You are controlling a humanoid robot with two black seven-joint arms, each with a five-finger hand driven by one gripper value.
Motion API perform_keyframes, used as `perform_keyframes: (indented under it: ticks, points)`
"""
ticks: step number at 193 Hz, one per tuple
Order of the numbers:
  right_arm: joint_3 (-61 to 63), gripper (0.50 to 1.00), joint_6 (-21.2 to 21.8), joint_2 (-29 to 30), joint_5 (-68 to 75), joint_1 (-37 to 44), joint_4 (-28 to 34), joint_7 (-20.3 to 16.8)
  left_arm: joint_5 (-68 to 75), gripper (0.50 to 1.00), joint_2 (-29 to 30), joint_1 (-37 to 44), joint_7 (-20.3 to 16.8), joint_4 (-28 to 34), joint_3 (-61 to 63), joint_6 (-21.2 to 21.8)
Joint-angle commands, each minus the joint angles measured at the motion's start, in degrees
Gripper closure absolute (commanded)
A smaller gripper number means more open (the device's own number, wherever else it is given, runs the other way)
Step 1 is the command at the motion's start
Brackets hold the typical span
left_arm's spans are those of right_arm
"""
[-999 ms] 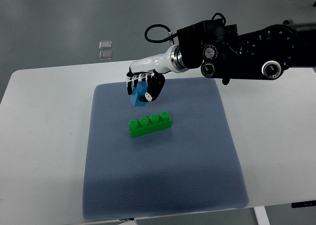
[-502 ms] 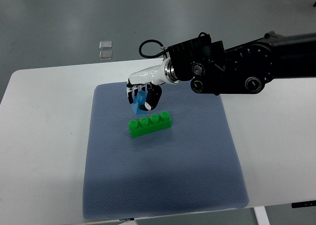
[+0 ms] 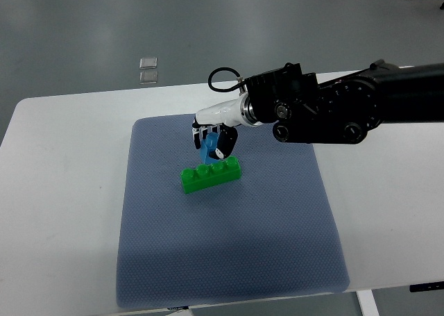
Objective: Stack blue block on green block with right hand
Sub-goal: 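Lower the blue block onto the studs of the green brick, then press the blue block down onto the green brick with the right hand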
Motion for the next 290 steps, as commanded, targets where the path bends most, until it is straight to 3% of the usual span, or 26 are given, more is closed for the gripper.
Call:
perform_keyframes:
  ticks: [1,290]
  points:
    - [-0.6,0.875,0.1,0.0,-0.3,-0.5,-0.1,0.0,0.0,0.5,0.0,0.0,0.0,0.0,-0.1,0.0]
    - [-0.8,0.875,-1.1,-0.1,-3.8,-4.5,-0.8,0.4,0.0,0.5,0.0,0.0,0.0,0.1,-0.1,0.0]
